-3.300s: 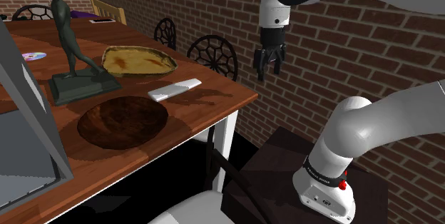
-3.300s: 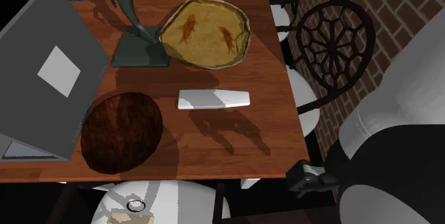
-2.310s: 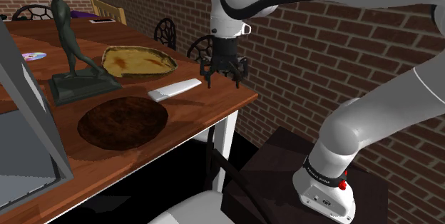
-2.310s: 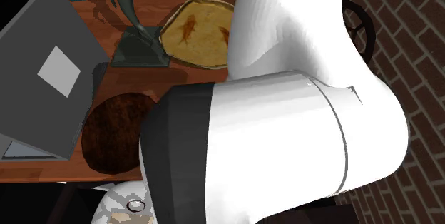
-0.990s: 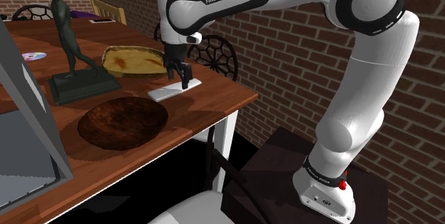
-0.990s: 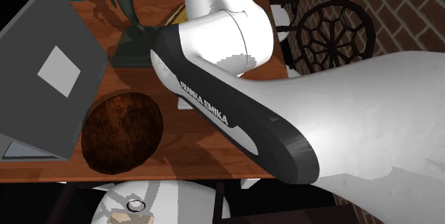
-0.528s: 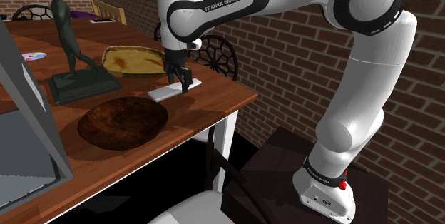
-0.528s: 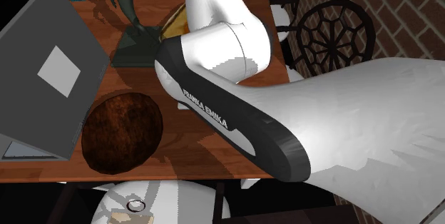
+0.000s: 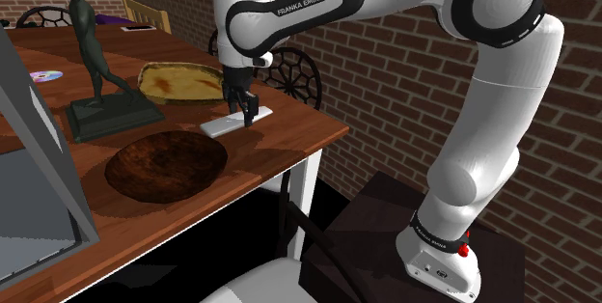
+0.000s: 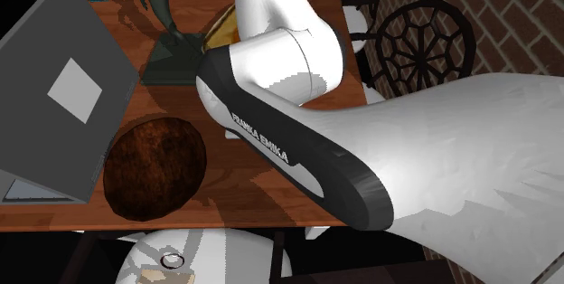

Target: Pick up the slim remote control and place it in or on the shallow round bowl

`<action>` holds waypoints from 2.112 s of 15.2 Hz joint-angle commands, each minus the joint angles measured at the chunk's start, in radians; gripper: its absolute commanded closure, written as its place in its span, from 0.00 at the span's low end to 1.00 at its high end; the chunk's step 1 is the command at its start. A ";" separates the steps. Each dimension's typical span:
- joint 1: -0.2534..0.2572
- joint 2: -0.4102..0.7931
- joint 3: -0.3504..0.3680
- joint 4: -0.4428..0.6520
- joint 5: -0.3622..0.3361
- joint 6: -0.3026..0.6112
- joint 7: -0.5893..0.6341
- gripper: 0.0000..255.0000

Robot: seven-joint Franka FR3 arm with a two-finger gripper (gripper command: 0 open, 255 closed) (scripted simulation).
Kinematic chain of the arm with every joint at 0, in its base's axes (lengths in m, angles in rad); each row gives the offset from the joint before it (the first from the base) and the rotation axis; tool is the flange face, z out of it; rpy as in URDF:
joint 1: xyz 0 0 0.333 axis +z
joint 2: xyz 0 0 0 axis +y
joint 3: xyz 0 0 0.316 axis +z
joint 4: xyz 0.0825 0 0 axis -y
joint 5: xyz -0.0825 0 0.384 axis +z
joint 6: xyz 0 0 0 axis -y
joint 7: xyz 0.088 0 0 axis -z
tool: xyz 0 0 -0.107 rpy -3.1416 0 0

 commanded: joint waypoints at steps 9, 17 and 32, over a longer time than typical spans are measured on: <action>-0.002 -0.014 0.002 0.039 0.011 -0.050 -0.007 1.00; -0.003 -0.030 0.005 0.130 0.023 -0.154 -0.015 1.00; 0.062 -0.014 0.047 0.292 0.011 -0.305 0.082 1.00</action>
